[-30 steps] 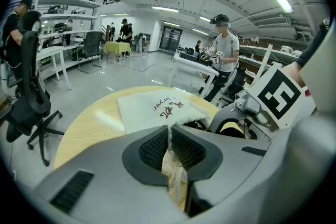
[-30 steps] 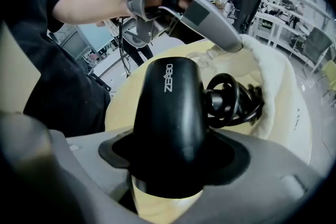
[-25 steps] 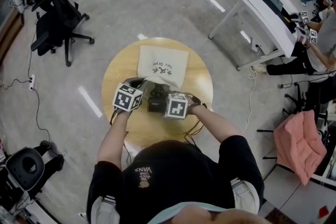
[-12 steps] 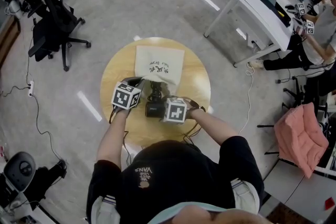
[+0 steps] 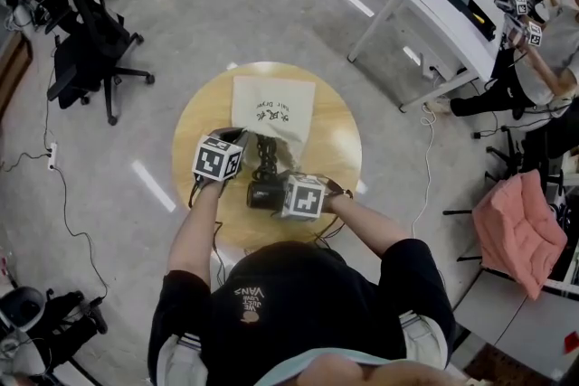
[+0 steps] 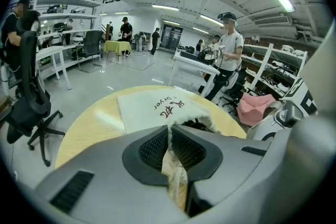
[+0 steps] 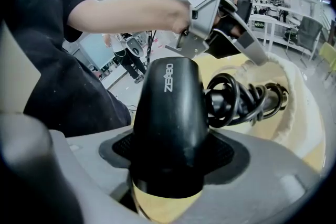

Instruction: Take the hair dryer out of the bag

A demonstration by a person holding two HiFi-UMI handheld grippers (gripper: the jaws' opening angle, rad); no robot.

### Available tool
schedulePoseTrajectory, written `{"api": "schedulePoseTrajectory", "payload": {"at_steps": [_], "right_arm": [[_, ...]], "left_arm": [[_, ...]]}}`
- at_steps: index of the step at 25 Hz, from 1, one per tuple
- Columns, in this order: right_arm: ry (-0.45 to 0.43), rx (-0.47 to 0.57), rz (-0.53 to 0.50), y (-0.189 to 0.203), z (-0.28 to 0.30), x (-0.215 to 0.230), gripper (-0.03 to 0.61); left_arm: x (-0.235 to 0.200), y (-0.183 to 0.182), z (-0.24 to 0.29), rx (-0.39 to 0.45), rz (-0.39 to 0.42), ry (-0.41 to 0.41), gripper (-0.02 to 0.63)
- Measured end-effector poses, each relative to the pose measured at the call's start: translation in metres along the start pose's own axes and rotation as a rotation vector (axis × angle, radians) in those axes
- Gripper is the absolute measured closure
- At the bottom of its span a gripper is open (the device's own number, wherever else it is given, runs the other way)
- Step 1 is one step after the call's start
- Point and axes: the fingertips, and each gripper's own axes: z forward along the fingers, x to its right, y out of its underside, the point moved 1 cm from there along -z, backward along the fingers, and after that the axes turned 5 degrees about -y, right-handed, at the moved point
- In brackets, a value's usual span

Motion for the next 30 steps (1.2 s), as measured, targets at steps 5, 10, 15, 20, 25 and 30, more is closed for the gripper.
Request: {"api": "schedulePoseTrajectory", "payload": {"at_steps": [5, 10, 15, 20, 25, 30], "right_arm": [[-0.002, 0.007, 0.001, -0.002, 0.002, -0.014, 0.222], [-0.003, 0.001, 0.013, 0.0, 0.006, -0.026, 0.222], [0.008, 0.0, 0.002, 0.0, 0.006, -0.039, 0.222], [0.014, 0.01, 0.002, -0.003, 0.005, -0.054, 0.222], [0.025, 0.024, 0.005, -0.008, 0.005, -0.065, 0.222], [0.055, 0.071, 0.021, -0.015, 0.003, -0.078, 0.222]], "left_arm": [[0.003, 0.002, 0.0, -0.004, 0.01, 0.001, 0.577], [0.002, 0.003, 0.0, -0.009, 0.014, 0.005, 0.577], [0.002, 0.003, 0.005, -0.019, 0.023, 0.008, 0.577], [0.001, 0.006, 0.01, -0.026, 0.014, 0.011, 0.577], [-0.001, -0.003, 0.004, -0.013, 0.025, -0.023, 0.577], [0.004, 0.001, 0.0, -0.02, 0.055, -0.017, 0.575]]}}
